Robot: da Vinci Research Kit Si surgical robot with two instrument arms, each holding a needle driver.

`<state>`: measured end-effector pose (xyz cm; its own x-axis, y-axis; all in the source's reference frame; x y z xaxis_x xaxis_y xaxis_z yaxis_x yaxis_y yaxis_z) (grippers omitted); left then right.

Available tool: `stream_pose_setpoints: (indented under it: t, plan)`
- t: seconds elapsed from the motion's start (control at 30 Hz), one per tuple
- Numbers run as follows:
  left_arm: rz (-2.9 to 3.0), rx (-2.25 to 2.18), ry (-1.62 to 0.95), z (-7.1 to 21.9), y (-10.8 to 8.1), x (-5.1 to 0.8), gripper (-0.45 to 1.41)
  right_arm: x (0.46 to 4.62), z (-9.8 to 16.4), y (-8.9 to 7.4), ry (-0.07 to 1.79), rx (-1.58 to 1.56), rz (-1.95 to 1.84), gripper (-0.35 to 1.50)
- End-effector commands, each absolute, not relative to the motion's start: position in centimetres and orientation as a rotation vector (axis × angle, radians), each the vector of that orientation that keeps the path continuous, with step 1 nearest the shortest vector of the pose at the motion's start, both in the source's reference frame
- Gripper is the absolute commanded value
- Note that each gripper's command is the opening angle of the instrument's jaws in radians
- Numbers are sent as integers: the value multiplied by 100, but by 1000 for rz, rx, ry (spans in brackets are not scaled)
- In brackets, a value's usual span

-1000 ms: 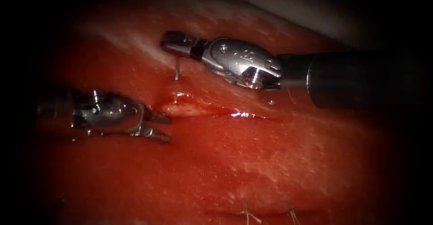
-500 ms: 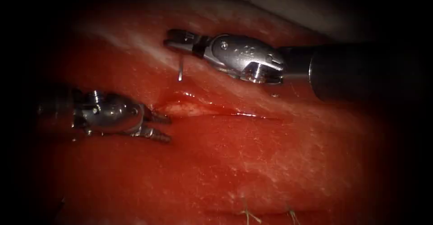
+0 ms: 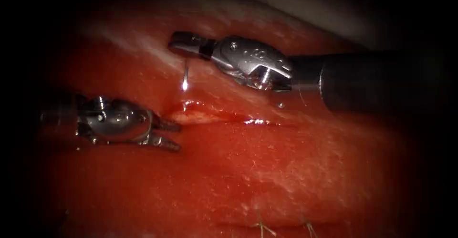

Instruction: Wound Closure

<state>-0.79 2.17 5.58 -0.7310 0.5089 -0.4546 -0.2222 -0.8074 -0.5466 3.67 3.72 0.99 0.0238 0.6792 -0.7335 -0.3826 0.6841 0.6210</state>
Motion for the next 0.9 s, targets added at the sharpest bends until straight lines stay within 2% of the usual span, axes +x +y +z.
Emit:
stream_pose_setpoints:
  t: [0.03,0.9]
  plan:
    - [2512,-853,-657,563,212,-84,12,376,100,375,1312,282,839,-35]
    - [2519,-844,-660,565,213,-82,12,384,95,350,1208,789,1048,-35]
